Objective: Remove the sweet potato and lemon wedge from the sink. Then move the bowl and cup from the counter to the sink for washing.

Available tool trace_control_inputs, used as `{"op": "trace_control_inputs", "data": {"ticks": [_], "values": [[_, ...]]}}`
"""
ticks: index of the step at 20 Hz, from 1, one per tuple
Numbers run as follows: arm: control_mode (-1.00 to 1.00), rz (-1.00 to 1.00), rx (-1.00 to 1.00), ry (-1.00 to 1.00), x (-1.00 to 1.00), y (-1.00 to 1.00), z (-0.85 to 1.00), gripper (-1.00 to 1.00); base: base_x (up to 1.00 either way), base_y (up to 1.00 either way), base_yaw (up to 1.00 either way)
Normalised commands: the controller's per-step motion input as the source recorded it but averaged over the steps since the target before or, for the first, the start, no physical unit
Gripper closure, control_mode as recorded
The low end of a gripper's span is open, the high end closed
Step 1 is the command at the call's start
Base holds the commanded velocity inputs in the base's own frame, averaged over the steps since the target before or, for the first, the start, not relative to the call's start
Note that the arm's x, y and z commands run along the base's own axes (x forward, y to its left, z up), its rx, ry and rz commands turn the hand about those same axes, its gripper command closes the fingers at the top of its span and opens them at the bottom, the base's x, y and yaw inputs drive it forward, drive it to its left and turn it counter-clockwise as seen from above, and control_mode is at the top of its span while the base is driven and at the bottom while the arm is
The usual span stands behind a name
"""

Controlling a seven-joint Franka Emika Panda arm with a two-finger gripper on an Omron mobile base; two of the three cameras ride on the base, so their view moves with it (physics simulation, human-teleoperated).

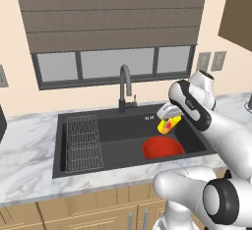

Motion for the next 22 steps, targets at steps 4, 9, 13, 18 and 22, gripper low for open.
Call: {"op": "trace_control_inputs", "data": {"ticks": [4, 9, 13, 18, 22], "values": [[-1.00, 0.00, 0.00, 0.00, 0.12, 0.17, -0.21, 1.00, 0.00, 0.00, 0.00], [-1.00, 0.00, 0.04, 0.00, 0.09, 0.22, -0.21, 1.00, 0.00, 0.00, 0.00], [-1.00, 0.00, 0.07, -0.05, 0.01, 0.16, -0.24, 1.00, 0.00, 0.00, 0.00], [-1.00, 0.00, 0.08, -0.09, 0.01, 0.18, -0.23, 1.00, 0.00, 0.00, 0.00], [-1.00, 0.00, 0.02, -0.07, 0.10, 0.25, -0.20, 1.00, 0.00, 0.00, 0.00]]}}
